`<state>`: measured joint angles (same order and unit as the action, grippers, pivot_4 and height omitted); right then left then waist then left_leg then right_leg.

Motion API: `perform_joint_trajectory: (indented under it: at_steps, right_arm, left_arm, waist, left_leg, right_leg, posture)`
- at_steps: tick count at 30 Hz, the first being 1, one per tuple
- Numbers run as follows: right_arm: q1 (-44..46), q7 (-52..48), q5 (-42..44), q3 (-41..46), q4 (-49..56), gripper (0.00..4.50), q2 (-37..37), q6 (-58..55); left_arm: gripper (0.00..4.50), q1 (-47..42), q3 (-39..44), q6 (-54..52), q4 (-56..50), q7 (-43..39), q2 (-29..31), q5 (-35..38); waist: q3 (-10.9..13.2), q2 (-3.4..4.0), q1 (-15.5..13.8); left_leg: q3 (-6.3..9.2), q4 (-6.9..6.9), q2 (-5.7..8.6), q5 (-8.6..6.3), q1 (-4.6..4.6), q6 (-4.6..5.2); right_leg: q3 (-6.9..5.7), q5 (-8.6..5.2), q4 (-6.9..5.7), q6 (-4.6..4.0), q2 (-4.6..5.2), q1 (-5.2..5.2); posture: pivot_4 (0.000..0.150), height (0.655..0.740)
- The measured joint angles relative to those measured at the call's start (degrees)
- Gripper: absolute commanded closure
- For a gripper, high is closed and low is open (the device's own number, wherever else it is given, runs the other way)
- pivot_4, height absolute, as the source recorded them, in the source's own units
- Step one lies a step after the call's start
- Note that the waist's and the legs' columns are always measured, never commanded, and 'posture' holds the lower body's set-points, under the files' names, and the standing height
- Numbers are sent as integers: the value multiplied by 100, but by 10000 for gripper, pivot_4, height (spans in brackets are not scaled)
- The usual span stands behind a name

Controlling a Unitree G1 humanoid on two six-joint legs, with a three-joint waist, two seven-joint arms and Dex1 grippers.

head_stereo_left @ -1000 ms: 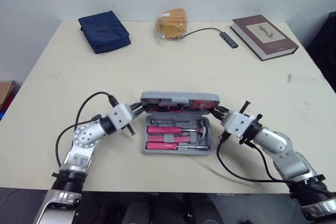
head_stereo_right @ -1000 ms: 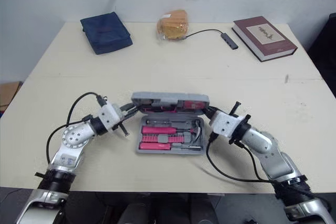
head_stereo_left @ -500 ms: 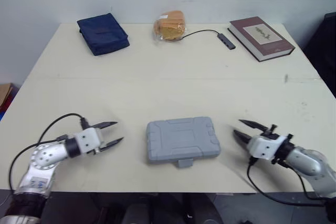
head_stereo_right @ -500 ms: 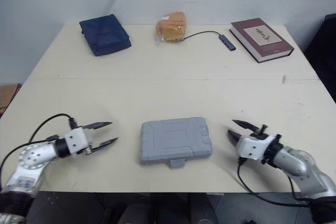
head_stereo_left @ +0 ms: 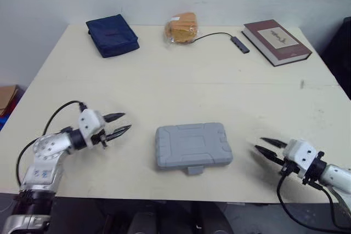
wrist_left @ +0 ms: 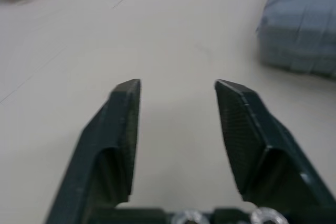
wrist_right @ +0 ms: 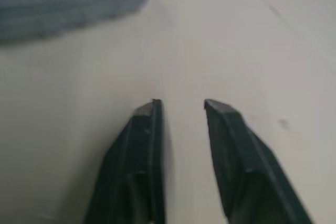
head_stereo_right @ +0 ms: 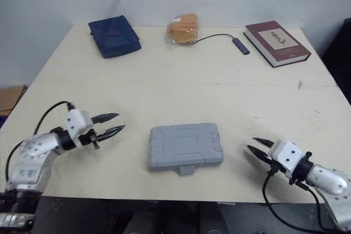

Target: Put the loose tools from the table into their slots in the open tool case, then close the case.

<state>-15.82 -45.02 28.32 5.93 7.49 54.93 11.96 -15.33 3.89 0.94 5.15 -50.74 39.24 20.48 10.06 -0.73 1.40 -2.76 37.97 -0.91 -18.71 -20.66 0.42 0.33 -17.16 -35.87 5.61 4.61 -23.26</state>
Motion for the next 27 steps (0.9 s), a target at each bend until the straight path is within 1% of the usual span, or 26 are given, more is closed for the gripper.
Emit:
perform_joint_trajectory:
  at_steps: [1,2,5,7,9,12,14,16,18,22,27]
  right_arm:
    - [-103,-117,129,14,324,45000,69,-229]
    - [-215,-237,250,29,675,45000,114,-471]
    - [-327,-453,250,-117,1299,45000,125,-1003]
    - [-327,-551,205,-133,1455,45000,116,-1234]
    - [-264,-641,63,-264,1492,45000,89,-1389]
    - [-103,-775,-226,-679,1528,45000,-27,-1584]
    - [-47,-889,-456,-900,1525,45000,-79,-1599]
    - [-5,-956,-598,-1005,1505,45000,-148,-1599]
    - [115,-981,-713,-1074,1436,45000,-267,-1626]
    - [477,-971,-985,-1230,1204,45000,-576,-1561]
    - [929,-1015,-1278,-1358,863,45000,-826,-1390]
  left_arm:
    - [42556,-194,-101,-167,-21,-5,-63,-12]
    - [44552,-469,-239,-324,4,4,-172,-65]
    - [44552,-1079,-607,-665,110,-73,-458,-201]
    - [44552,-1251,-762,-822,277,-174,-518,-293]
    - [44552,-1569,-965,-828,798,-205,-663,-542]
    - [44552,-2133,-1311,-586,1713,-306,-1005,-940]
    - [44552,-2479,-1447,-380,2231,-330,-1208,-1163]
    - [44552,-2682,-1474,-234,2609,-407,-1272,-1288]
    - [44552,-2795,-1511,-66,2899,-537,-1367,-1387]
    - [44552,-2815,-1642,276,3370,-729,-1514,-1609]
    - [44552,-2686,-1612,342,3299,-1031,-1565,-1614]
  waist:
    - [0,0,-4]
    - [0,-1,-7]
    - [0,-3,17]
    - [0,-3,35]
    - [3,-12,-1]
    - [6,-16,-76]
    - [7,-18,-140]
    - [6,-18,-149]
    - [6,-18,-141]
    - [8,-23,-141]
    - [6,-26,-120]
  left_leg:
    - [4,0,1,1,2,-1]
    - [6,0,1,1,5,-2]
    - [2,0,2,-1,6,-4]
    - [-9,0,1,-1,11,-4]
    - [-5,7,3,0,10,-5]
    - [-5,13,13,-1,8,-2]
    - [-9,18,17,-3,-4,1]
    - [-17,27,15,0,-29,-3]
    - [-25,33,13,7,-43,-13]
    - [-27,42,13,-1,-42,4]
    - [-28,46,10,-2,-37,5]
  right_leg:
    - [-2,0,1,0,-3,3]
    - [-4,0,2,0,-5,9]
    - [0,0,8,0,-12,10]
    - [3,0,9,1,-17,9]
    - [-4,0,7,1,-18,10]
    - [-19,1,5,3,-23,9]
    - [-23,2,9,7,-43,0]
    - [-22,5,9,12,-43,-25]
    - [-23,12,3,24,-40,-35]
    - [-24,13,11,27,-41,-34]
    - [-21,13,3,27,-21,-32]
  posture:
    - [1500,7400]
    - [1500,7400]
    - [1500,7400]
    - [1500,7400]
    - [1500,7400]
    - [1500,7400]
    - [1500,7400]
    - [1500,7400]
    - [1500,7400]
    - [1500,7400]
    - [1500,7400]
